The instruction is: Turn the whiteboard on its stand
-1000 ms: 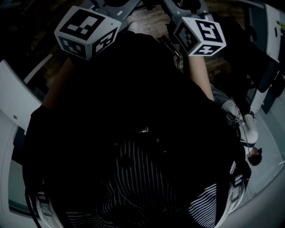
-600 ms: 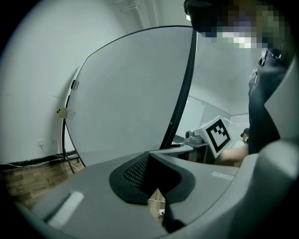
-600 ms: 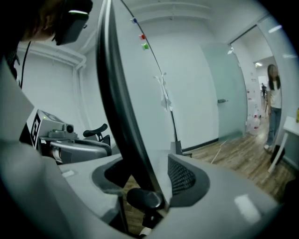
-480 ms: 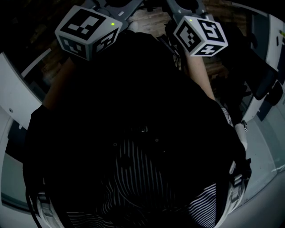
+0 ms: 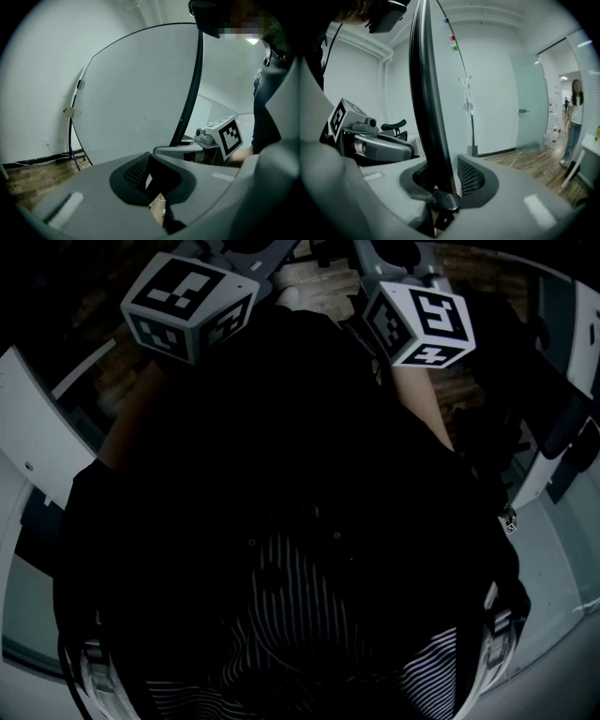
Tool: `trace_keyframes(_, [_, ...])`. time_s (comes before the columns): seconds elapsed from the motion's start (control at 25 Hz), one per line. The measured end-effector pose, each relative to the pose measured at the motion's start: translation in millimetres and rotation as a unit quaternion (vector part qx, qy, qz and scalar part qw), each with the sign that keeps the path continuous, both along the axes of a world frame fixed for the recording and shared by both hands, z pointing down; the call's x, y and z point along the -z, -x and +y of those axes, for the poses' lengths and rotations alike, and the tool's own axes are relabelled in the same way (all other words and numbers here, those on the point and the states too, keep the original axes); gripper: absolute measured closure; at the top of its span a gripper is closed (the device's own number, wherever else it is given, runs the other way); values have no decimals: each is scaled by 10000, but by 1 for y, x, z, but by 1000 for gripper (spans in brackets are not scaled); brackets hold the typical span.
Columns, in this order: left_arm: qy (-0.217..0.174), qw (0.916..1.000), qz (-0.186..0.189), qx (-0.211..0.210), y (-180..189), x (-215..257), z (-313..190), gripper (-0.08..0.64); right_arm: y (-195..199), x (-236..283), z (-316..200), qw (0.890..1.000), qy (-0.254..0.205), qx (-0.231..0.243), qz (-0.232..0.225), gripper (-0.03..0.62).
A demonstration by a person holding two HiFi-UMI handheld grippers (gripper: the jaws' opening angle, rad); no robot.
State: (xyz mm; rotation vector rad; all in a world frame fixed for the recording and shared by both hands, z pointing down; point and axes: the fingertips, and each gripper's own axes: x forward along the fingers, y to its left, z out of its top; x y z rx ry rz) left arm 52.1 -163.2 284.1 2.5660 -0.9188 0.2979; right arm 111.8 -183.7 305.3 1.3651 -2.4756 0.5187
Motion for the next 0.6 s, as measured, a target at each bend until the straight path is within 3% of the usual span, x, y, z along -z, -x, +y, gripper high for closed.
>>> trace_keyframes(0.6, [-143,9997,-127,-172,-3,0,2,563,-48,6,-26,9963,-371,-748,214,491])
